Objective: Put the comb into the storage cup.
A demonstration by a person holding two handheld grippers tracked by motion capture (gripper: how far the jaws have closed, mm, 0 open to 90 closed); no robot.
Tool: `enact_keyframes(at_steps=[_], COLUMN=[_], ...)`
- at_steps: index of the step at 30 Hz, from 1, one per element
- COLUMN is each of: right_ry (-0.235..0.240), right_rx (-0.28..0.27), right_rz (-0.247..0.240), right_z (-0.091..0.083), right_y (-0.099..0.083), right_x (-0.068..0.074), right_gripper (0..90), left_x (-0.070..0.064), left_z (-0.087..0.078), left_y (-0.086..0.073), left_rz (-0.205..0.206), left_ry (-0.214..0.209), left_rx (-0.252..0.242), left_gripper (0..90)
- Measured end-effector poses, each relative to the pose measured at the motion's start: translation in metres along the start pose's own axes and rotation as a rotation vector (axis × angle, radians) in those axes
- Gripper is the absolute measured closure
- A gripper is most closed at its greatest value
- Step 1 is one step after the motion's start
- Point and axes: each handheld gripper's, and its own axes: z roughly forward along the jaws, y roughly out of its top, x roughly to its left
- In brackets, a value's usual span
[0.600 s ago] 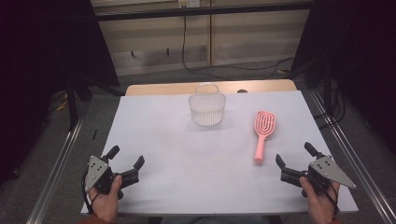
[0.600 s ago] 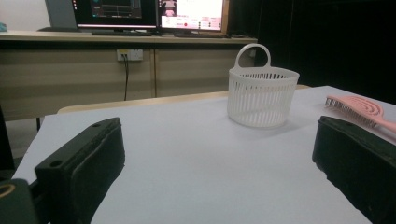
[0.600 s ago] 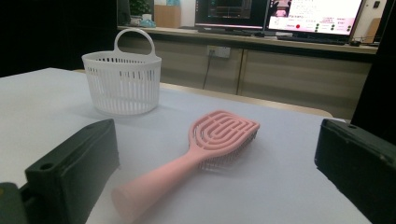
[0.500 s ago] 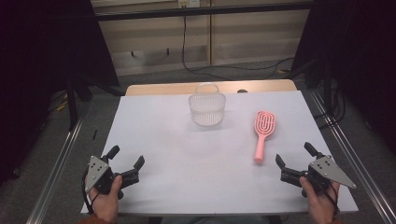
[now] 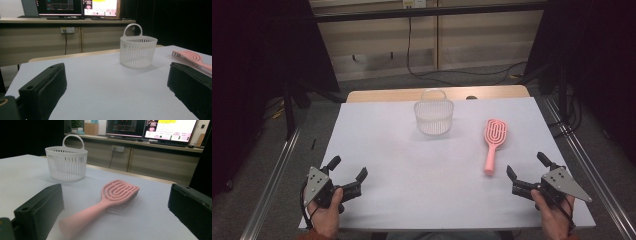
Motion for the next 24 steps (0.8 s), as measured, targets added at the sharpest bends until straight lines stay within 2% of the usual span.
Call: enact_keyframes(at_steps=[9, 12, 13, 16, 18, 21, 24], right_ry=[0.022, 0.033, 0.043, 0.049, 0.069, 0.081, 0.073], right_rx=[-0.002, -0.002, -0.006, -0.011, -0.013, -0.019, -0.014], right_rz=[0.011, 0.029, 0.039, 0.025, 0.023, 0.028, 0.030], right_z=[0.007, 0.009, 0.011, 0.013, 0.017, 0.021, 0.025], right_y=[0.002, 0.002, 0.003, 0.003, 0.003, 0.004, 0.005], right_x=[0.004, 0.006, 0.008, 0.008, 0.008, 0.010, 0.011], right_gripper=[0.0, 0.0, 0.0, 0.0, 0.0, 0.0, 0.0], left_x=[0.001, 0.001, 0.000, 0.001, 0.002, 0.000, -0.001], left_z=[-0.001, -0.001, -0.002, -0.002, -0.002, 0.000, 0.000], left_y=[-0.001, 0.000, 0.000, -0.001, -0.001, -0.001, 0.000], left_rz=[-0.011, -0.016, -0.005, -0.009, -0.022, -0.013, 0.001], left_ry=[-0.001, -0.005, 0.001, 0.011, 0.012, 0.001, -0.012], left_rx=[0.004, -0.003, 0.004, 0.008, 0.004, 0.008, 0.012], left_gripper=[2.4, 2.4, 2.4, 2.4, 2.4, 2.4, 2.4])
